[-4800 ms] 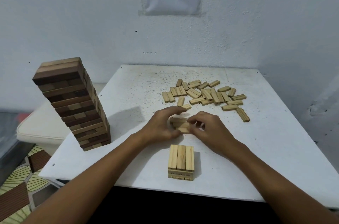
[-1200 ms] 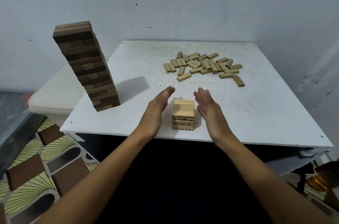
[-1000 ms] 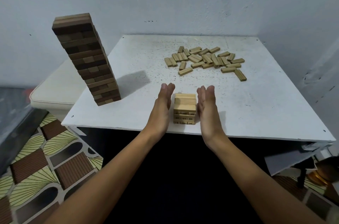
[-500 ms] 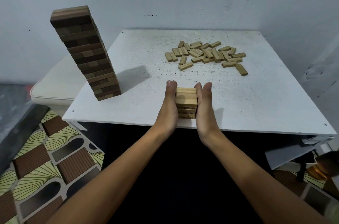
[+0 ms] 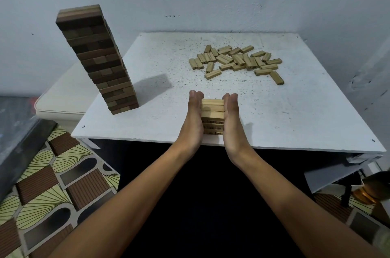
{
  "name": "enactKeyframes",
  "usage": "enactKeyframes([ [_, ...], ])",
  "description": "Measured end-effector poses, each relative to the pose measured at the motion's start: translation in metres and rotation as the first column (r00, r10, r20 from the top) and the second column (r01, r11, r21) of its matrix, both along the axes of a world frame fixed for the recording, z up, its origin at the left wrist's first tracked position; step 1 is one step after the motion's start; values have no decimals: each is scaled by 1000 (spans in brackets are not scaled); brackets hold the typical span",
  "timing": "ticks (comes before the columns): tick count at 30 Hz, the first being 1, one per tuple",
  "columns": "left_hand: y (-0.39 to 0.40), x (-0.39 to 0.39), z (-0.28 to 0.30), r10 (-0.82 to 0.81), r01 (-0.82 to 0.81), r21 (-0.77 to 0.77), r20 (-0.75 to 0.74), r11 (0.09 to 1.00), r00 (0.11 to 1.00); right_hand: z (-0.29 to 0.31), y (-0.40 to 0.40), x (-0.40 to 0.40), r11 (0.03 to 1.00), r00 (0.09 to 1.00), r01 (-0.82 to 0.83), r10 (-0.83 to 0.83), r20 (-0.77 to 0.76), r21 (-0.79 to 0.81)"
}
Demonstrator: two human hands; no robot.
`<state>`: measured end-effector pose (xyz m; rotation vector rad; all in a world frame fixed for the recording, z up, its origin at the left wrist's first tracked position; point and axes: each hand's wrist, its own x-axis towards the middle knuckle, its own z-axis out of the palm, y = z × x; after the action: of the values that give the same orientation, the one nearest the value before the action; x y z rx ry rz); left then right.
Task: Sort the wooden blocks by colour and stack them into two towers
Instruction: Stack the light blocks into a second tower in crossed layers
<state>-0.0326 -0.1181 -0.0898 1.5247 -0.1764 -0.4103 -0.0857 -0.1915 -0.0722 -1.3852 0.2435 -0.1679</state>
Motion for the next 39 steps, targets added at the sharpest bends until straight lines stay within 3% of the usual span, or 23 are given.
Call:
enactKeyframes([
  [8,0,1,-3,-1,0,13,24,1000,1000,-1,2,4,999,1000,29,-29,11,-14],
  [15,12,8,-2,-50,49,-88,-5,995,999,-7,-17,5,1000,1000,17,-16,20,-17],
  [20,36,20,1,-134,119,89,199,989,971,-15,-50,2,995,1000,5,-5,-2,-103],
  [25,49,28,-1,-219,185,139,287,973,932,-13,-65,0,957,995,-92,99,11,-274],
  [39,44,23,-4,-182,143,140,329,980,927,-22,-67,6,946,995,-98,104,3,-309],
])
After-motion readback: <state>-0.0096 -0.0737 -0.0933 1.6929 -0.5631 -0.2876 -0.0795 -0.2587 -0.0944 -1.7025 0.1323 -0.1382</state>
